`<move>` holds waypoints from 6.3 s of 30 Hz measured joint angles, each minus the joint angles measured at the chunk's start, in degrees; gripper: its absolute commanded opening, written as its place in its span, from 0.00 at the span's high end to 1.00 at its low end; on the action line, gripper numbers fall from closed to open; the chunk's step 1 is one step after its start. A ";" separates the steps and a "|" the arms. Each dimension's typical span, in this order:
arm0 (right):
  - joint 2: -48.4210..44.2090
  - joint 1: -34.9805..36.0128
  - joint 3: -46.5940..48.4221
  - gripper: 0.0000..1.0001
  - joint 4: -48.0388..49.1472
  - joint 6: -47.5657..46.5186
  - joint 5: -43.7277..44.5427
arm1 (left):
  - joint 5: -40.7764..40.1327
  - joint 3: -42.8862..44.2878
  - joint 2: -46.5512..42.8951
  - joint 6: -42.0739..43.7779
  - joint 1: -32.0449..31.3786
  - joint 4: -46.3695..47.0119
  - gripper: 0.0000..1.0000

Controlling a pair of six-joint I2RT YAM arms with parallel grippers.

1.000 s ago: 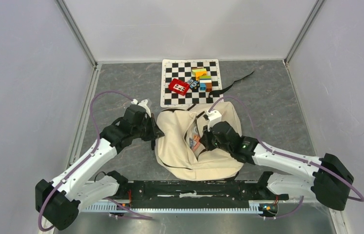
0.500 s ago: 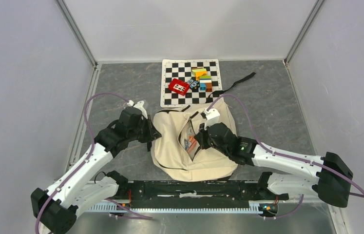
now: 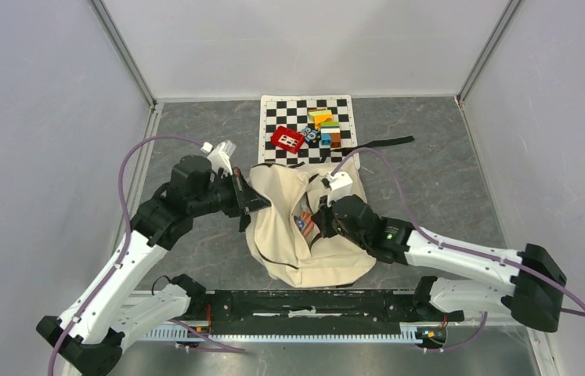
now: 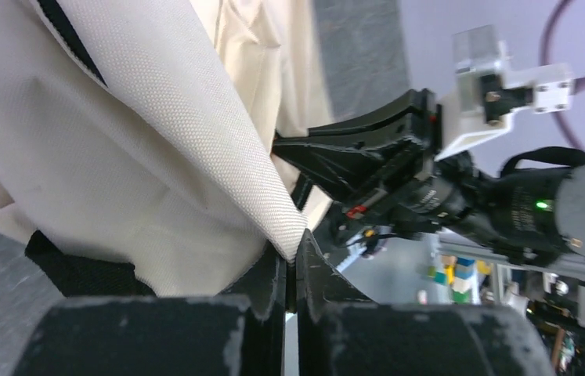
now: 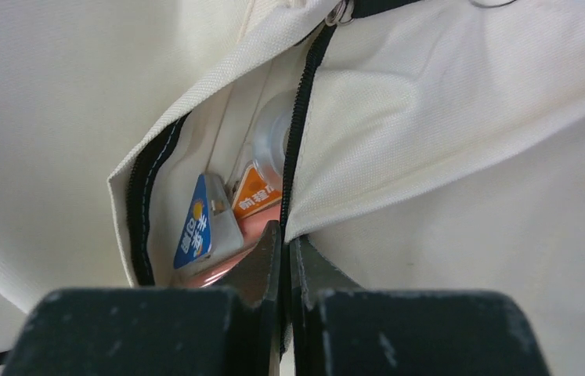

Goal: Pack the student bag
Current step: Move the student bag to the center of the board, then zip the student bag at the center of the board.

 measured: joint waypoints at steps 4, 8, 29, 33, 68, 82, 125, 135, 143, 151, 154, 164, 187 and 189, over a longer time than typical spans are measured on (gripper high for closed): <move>-6.64 0.11 1.36 1.00 -4.59 -0.66 4.55 | 3.54 6.36 1.51 -1.62 0.00 0.44 0.98; -13.51 0.15 1.86 1.00 -7.78 -0.79 9.38 | 6.49 13.79 4.28 -2.12 -0.07 0.90 0.98; -3.85 1.14 1.73 1.00 1.66 -3.08 0.15 | -3.28 2.78 2.27 4.68 0.20 -1.42 0.98; 3.78 2.86 2.62 1.00 6.40 -3.72 -3.41 | -6.75 -4.33 1.73 4.70 0.22 -2.01 0.98; 13.88 6.60 11.56 0.68 2.38 -8.26 -6.62 | -16.61 -11.67 5.44 7.63 0.22 -0.42 0.48; 24.39 7.21 12.02 0.61 5.18 -8.79 -7.80 | -21.97 -9.86 -0.74 7.85 0.22 -6.16 0.24; 30.56 -14.56 29.94 0.32 -5.81 -18.21 -20.39 | -17.84 5.05 15.65 16.55 2.49 2.12 0.00; 33.14 -14.93 33.35 0.36 -5.05 -18.03 -22.14 | -20.57 -10.60 19.98 14.25 2.99 9.31 0.30; 38.03 -14.93 36.26 0.42 -4.24 -18.05 -26.16 | -17.79 -20.09 17.64 11.63 3.08 17.44 0.39; 41.83 -14.93 37.29 0.51 -2.73 -17.62 -29.27 | -16.90 -21.88 16.61 10.40 3.08 19.54 0.44; 42.91 -14.95 37.59 0.56 -2.29 -17.25 -30.03 | -16.41 -21.94 16.57 10.27 3.08 19.69 0.45; 44.26 -15.10 37.79 0.86 0.79 -15.96 -32.28 | -16.26 -22.16 16.06 9.92 3.08 19.91 0.43; 26.93 -9.53 20.04 1.00 14.62 -11.89 -32.79 | -21.55 -7.39 6.23 9.68 4.55 3.06 0.16; 26.36 -7.91 18.51 1.00 15.80 -11.15 -32.11 | -21.07 -7.06 8.11 9.73 5.05 3.54 0.16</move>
